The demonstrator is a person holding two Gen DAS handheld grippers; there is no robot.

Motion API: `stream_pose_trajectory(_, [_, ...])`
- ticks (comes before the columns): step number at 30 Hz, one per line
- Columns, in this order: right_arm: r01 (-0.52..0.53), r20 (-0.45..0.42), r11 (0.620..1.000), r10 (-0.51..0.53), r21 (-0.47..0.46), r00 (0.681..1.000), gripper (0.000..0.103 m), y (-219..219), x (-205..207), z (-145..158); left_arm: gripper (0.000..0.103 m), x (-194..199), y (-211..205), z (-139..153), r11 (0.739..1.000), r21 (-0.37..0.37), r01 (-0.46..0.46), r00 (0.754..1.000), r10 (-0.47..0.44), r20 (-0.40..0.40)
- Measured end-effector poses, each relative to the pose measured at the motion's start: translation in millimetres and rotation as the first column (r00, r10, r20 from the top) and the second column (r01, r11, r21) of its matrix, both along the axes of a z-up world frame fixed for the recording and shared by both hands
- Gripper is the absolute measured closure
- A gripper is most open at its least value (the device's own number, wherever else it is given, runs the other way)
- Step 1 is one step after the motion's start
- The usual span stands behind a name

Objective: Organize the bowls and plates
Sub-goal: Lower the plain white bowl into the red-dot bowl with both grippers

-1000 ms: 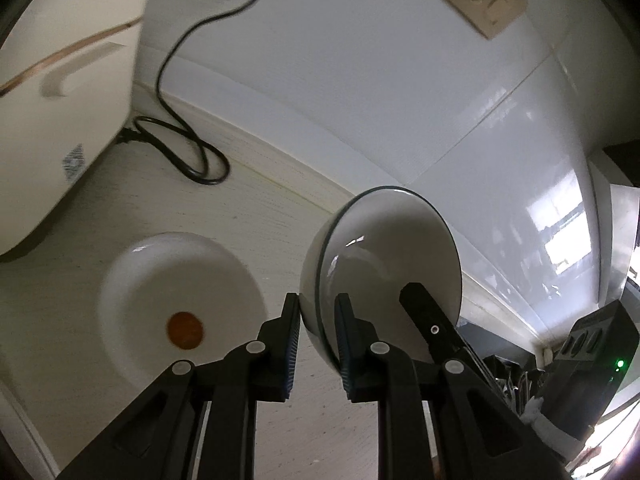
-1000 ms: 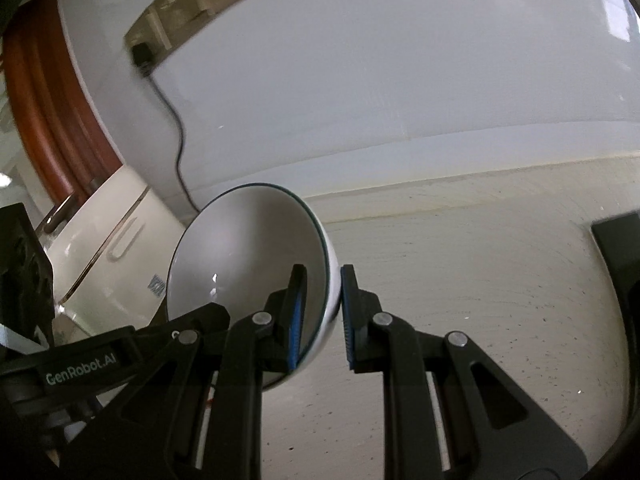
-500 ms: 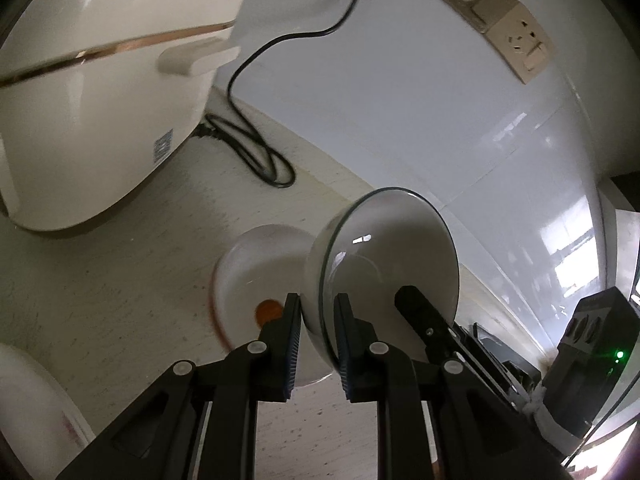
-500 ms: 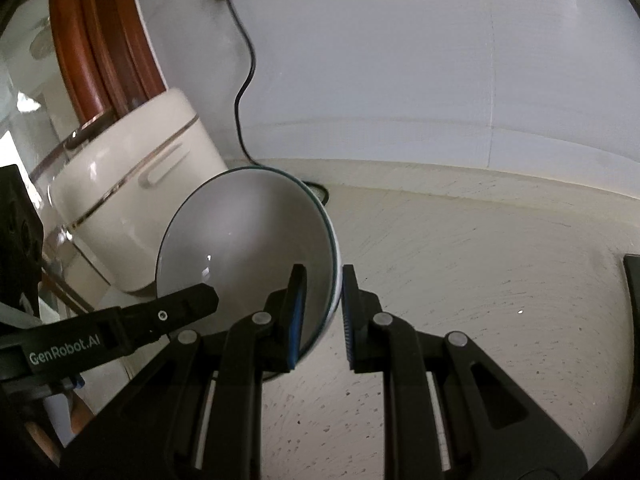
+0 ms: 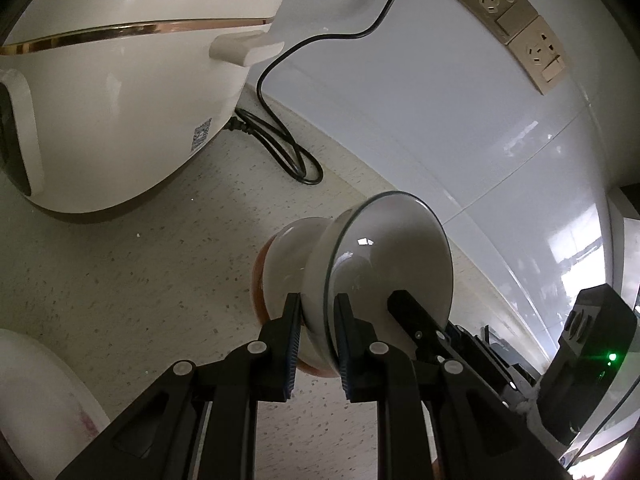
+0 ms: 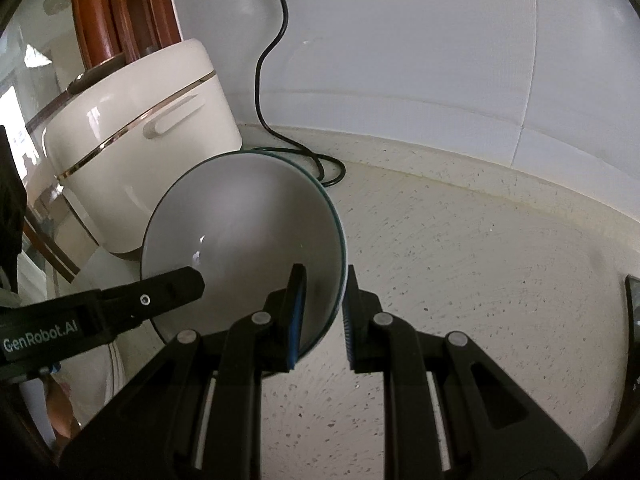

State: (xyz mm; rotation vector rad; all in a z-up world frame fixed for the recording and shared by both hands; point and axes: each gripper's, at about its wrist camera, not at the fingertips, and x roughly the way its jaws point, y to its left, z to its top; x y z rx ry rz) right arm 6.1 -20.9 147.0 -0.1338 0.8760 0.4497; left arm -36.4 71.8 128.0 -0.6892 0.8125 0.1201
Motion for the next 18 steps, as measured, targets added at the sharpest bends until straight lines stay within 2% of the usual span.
stream_pose_trajectory(15, [0.0,-0.002,1.0,0.0,-0.006,1.0,0.081,5,2,-2,0.086,-5,7,-2,1.0,0.015,-0.025,1.0,0.025,-0.005])
stream_pose_trajectory(18, [0.005,-0.015,1.0,-0.005,0.009,1.0,0.081,5,3,-2,0.086,-4,11,-5,0.999,-0.013,-0.03,1.0,0.03,-0.004])
